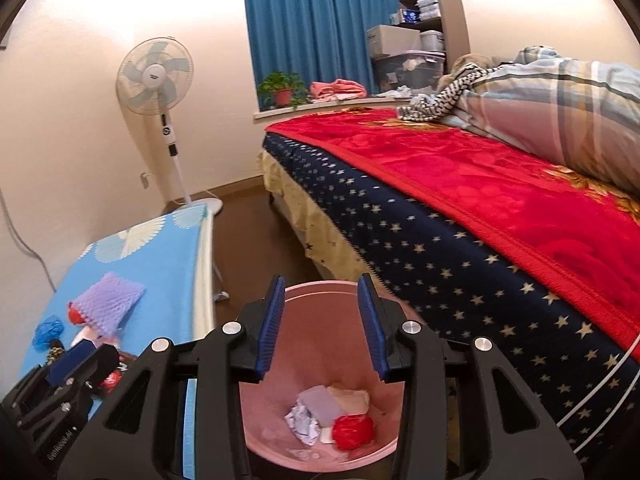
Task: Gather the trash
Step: 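Move both open grippers back toward the remaining trash on the table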
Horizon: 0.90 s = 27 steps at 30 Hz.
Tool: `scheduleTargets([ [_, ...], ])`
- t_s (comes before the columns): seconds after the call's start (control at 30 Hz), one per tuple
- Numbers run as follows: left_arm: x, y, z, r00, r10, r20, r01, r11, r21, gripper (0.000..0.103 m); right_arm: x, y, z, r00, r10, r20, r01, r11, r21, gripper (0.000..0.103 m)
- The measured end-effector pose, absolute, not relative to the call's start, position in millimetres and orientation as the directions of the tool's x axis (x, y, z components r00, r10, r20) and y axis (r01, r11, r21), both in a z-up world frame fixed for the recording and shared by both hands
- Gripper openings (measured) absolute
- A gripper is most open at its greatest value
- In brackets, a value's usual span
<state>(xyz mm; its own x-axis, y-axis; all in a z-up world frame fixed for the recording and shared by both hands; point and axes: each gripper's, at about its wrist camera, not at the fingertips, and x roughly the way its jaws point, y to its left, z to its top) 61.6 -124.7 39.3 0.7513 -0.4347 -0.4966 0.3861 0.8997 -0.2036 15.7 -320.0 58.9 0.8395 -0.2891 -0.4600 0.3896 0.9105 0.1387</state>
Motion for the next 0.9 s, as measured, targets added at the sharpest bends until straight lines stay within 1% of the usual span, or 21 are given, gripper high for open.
scheduleTargets([
  [0.3, 53, -79, 30, 0.792, -0.333, -0.512, 0.28, 0.943, -0.18, 0.039, 29, -266, 57, 0.866, -0.168, -0.47, 0.266, 0.952, 0.151, 0.039],
  [0.43, 56, -54, 28, 0.812, -0.27, -0.518, 0.199, 0.961, -0.189, 0.038, 39, -243, 51, 0.869, -0.1, -0.484, 0.209, 0.962, 0.177, 0.039],
  [0.53, 59, -33, 25, 0.832, -0.189, -0.521, 0.104, 0.977, -0.188, 0.038, 45, -226, 44, 0.87, -0.045, -0.492, 0.154, 0.971, 0.184, 0.039],
  [0.67, 63, -13, 17, 0.837, -0.11, -0.537, -0.004, 0.978, -0.207, 0.038, 54, -212, 27, 0.853, 0.021, -0.521, 0.105, 0.972, 0.211, 0.039],
  [0.9, 68, 7, 2, 0.831, -0.017, -0.557, -0.111, 0.974, -0.196, 0.038, 77, -195, 0, 0.806, 0.135, -0.576, 0.033, 0.962, 0.272, 0.039],
])
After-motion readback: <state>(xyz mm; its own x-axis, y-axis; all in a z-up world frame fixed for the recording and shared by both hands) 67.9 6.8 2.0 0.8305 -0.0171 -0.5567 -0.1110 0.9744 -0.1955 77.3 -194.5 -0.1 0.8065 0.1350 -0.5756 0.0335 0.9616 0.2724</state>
